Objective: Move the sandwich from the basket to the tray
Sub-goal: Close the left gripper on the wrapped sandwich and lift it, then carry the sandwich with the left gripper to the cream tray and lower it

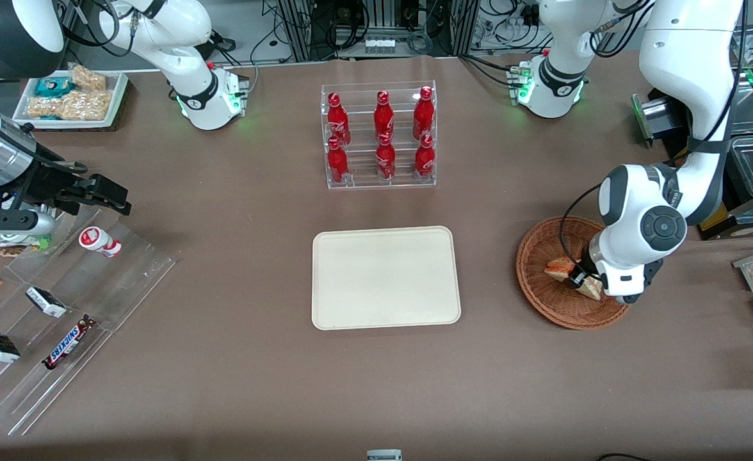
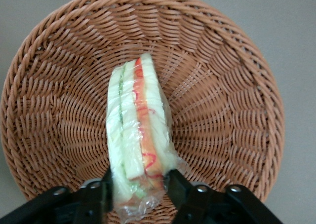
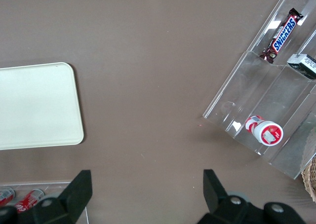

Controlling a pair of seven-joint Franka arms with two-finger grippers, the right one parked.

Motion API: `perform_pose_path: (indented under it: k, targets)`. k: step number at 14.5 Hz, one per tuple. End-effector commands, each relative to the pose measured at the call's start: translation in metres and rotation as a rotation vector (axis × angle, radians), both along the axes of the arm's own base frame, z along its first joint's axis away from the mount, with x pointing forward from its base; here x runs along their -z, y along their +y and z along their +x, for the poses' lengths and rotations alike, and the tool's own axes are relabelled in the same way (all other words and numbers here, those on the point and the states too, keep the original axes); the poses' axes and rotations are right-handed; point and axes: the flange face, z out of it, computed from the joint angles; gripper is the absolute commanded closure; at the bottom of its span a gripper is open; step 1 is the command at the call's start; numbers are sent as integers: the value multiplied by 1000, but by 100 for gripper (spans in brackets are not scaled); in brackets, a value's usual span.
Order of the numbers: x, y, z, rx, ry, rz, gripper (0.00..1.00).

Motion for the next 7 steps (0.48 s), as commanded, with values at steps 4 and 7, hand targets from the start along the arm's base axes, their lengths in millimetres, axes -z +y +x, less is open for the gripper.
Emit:
perform_pose_path:
  k: [4, 7]
  targets:
    - [-98, -9, 19, 4, 27, 24, 100]
    - [-165, -82, 24, 102, 7, 8, 100]
